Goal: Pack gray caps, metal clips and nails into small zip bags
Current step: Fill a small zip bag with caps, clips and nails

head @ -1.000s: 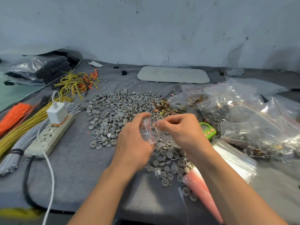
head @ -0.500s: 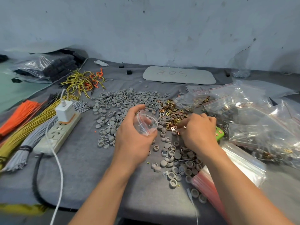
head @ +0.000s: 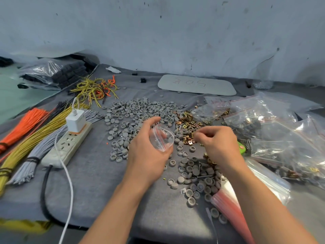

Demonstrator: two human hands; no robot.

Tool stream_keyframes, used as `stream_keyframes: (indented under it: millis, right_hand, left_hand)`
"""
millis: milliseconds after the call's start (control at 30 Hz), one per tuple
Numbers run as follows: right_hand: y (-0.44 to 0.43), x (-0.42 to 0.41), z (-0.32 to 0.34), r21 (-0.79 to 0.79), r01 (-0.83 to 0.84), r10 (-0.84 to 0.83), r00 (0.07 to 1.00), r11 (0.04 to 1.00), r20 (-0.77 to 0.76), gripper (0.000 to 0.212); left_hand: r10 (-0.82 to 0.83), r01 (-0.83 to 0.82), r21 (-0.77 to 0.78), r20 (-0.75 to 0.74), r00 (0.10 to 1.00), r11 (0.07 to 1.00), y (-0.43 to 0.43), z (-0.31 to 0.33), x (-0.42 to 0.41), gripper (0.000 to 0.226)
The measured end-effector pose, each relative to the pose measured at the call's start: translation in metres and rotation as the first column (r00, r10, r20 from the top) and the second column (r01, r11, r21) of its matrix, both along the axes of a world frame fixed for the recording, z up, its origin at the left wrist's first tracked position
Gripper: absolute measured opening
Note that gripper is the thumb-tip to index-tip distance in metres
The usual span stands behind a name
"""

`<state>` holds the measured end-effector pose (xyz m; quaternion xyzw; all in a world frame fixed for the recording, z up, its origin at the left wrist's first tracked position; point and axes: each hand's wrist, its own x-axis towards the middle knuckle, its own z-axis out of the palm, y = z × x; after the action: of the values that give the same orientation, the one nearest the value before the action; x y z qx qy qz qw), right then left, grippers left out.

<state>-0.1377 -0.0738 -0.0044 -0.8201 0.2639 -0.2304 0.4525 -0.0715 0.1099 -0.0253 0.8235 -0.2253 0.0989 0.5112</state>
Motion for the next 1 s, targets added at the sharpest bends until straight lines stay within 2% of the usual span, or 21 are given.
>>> stream_keyframes:
  millis: [67,133,200,267,567,800,1000]
  right_hand:
    - [0.007,-0.008,0.011,0.344,-0.091,0.027,0.982,0.934,0.187,0.01]
    - [0.013,-0.011,0.016,0.559,-0.191,0.028,0.958,0.807,0.287,0.014]
    - [0.019,-0.013,0.019,0.668,-0.253,0.028,0.944,0.7,0.328,0.017]
    - [0.024,-0.014,0.019,0.692,-0.292,0.053,0.937,0.66,0.345,0.017]
    - [0.027,-0.019,0.016,0.593,-0.336,0.125,0.921,0.732,0.368,0.019]
    - [0.034,-0.017,0.016,0.282,-0.328,0.197,0.892,0.902,0.407,0.026]
    - [0.039,-0.015,0.013,0.09,-0.339,0.27,0.859,0.936,0.435,0.023]
  left_hand:
    - [-0.011,0.012,0.039,-0.005,1.0,0.999,-0.003,0.0,-0.002,0.076]
    - [-0.027,0.027,0.082,-0.01,1.0,0.996,-0.008,0.001,-0.005,0.08]
    - [-0.044,0.045,0.099,-0.011,0.999,0.994,-0.012,0.002,-0.007,0.081]
    - [-0.057,0.057,0.106,-0.005,0.998,0.993,-0.013,0.002,-0.009,0.08]
    - [-0.087,0.087,0.122,-0.003,0.996,0.989,-0.014,-0.001,-0.009,0.084]
    - [-0.088,0.087,0.098,0.005,0.996,0.991,-0.016,-0.001,-0.009,0.084]
    - [-0.116,0.117,0.072,-0.017,0.993,0.99,-0.011,-0.004,-0.005,0.09]
